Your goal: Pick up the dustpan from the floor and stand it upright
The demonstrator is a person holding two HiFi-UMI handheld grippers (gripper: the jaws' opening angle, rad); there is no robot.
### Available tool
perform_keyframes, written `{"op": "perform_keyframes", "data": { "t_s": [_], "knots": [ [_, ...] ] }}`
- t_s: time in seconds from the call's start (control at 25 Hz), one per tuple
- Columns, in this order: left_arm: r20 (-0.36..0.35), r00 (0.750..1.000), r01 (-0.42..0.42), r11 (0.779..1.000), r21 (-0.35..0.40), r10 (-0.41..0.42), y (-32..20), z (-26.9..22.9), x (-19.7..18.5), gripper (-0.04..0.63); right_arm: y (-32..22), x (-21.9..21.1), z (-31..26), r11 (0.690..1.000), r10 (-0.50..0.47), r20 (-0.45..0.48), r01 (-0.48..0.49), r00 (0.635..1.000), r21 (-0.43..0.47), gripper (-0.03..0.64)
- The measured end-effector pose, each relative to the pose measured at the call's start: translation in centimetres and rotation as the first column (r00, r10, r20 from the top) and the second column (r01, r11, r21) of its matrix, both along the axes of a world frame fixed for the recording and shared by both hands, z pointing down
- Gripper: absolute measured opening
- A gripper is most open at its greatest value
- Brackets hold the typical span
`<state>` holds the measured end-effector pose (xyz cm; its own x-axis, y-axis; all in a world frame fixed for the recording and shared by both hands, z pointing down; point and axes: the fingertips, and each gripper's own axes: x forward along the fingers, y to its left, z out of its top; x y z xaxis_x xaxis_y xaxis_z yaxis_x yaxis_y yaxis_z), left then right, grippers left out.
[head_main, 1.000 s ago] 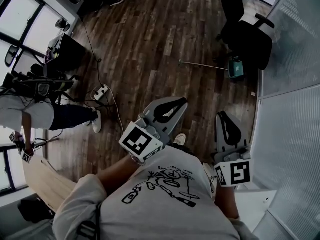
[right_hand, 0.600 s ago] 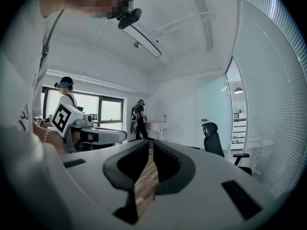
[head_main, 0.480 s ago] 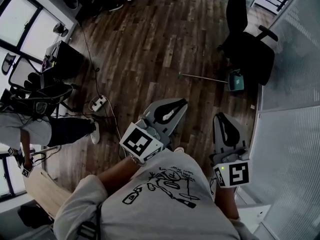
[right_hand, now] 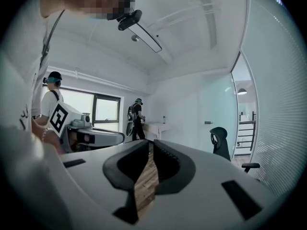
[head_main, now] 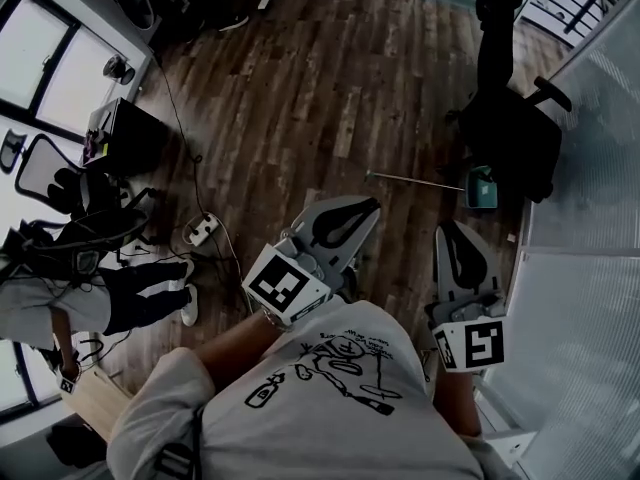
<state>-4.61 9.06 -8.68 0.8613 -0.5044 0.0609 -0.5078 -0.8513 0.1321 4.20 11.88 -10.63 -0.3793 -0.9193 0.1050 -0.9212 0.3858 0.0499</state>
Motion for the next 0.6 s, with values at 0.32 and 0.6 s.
{"op": "perform_keyframes", "data": {
  "t_s": [0.32,0.6],
  "knots": [
    [-0.008,0.999,-0.032,0.999,0.01,0.033,-6.1,-0.2,0.0,0.017,-5.7,-0.6,0.3,1.0,0.017,-0.003,-0.017,1.0,-0.011,0.026],
    [-0.005,1.0,-0.01,1.0,-0.023,0.01,-8.4,1.0,1.1,0.017,-8.3,0.6,1.4,0.999,-0.017,-0.005,0.017,1.0,-0.047,0.026]
  ]
}}
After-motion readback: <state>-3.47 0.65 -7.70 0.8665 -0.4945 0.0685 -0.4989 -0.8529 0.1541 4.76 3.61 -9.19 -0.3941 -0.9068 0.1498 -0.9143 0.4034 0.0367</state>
